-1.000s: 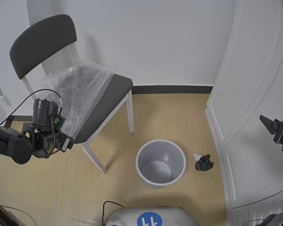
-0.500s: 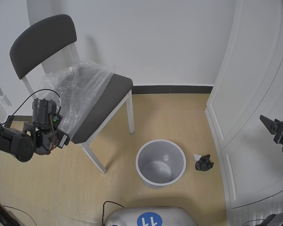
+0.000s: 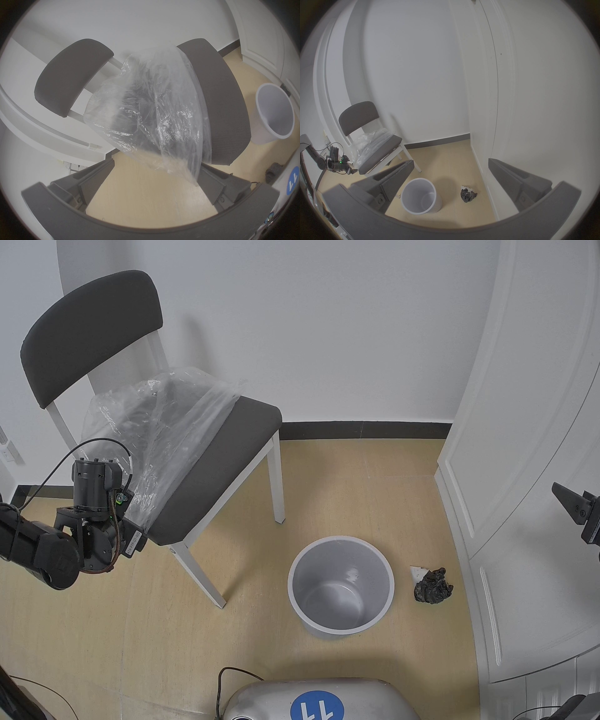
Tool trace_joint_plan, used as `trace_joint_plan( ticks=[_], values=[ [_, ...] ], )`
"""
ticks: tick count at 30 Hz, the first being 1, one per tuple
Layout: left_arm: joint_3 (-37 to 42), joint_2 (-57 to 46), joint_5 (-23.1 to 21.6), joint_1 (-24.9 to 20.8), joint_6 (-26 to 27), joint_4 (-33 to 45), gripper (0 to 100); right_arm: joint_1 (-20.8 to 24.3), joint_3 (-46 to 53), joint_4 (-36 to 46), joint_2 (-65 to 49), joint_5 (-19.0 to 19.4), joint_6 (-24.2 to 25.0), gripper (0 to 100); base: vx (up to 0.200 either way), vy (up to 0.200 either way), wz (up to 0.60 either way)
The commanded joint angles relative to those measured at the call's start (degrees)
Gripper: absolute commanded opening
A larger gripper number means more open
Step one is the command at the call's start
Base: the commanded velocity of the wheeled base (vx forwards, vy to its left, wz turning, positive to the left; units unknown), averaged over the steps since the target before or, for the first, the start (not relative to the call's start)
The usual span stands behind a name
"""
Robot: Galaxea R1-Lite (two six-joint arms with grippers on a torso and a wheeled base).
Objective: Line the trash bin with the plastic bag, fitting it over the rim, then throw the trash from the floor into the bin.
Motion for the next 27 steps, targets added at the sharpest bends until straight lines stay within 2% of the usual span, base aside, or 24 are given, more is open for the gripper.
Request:
trace_joint_plan(
  ticks=[1, 4, 5, 20, 27],
  values=[
    [0.06, 0.18, 0.01, -0.01, 0.16, -0.01, 100, 0.03, 0.0, -0.03, -0.2, -0.01, 0.06, 100, 0.0, 0.0, 0.0],
    [0.06, 0.18, 0.01, -0.1, 1.04, -0.09, 100, 0.03, 0.0, -0.03, -0.2, -0.01, 0.06, 100, 0.0, 0.0, 0.0],
    [0.06, 0.09, 0.01, -0.01, 1.04, -0.09, 0, 0.03, 0.0, -0.03, -0.2, -0.01, 0.06, 100, 0.0, 0.0, 0.0],
    [0.59, -1.14, 0.1, -0.28, 1.04, -0.89, 0, 0.03, -0.09, -0.12, -0.2, -0.01, 0.06, 100, 0.0, 0.0, 0.0],
    [1.38, -5.71, -0.52, -1.07, 0.25, -1.24, 0, 0.03, -0.35, -0.47, -0.64, -0.01, 0.06, 100, 0.0, 0.0, 0.0]
  ],
)
